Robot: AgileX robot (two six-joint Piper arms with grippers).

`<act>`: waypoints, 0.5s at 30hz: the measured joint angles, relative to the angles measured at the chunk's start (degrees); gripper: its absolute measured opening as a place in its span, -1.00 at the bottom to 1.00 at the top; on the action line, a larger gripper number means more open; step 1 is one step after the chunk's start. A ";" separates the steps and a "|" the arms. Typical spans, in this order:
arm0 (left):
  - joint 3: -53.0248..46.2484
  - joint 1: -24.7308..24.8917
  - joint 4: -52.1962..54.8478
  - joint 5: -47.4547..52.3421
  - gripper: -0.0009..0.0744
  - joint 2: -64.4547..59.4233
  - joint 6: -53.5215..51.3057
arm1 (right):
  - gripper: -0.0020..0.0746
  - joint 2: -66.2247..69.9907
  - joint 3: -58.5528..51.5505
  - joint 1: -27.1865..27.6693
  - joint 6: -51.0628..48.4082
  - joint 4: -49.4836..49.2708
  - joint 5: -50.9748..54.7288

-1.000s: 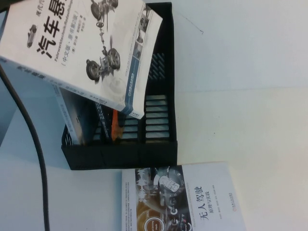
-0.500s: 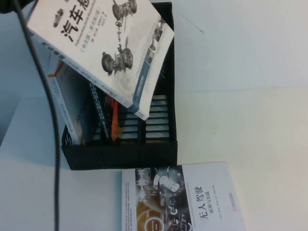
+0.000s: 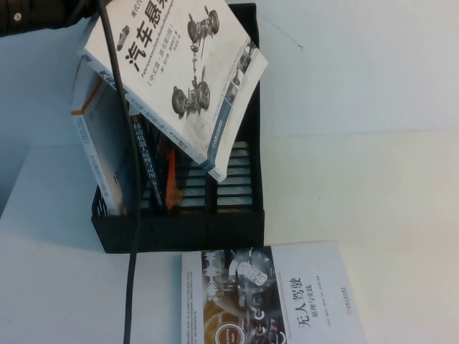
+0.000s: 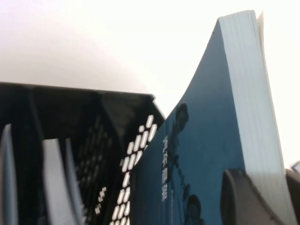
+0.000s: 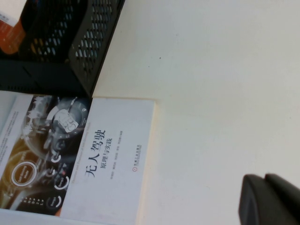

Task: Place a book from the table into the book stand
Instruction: Place the book on the book shelf

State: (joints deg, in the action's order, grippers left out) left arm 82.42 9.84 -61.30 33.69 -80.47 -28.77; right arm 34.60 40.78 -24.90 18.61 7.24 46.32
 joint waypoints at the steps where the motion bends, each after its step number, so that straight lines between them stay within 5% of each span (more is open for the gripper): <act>1: 0.00 0.00 0.99 -0.23 -0.67 0.00 0.80 | -0.95 0.00 0.00 0.00 0.00 0.00 0.00; 15: 0.00 0.06 7.98 -1.80 -0.67 -0.71 5.85 | -0.95 0.00 0.00 0.00 0.00 -0.10 0.00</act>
State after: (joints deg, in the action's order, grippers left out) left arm 82.42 9.90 -53.32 31.90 -81.18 -22.92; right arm 34.60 40.78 -24.90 18.61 7.14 46.32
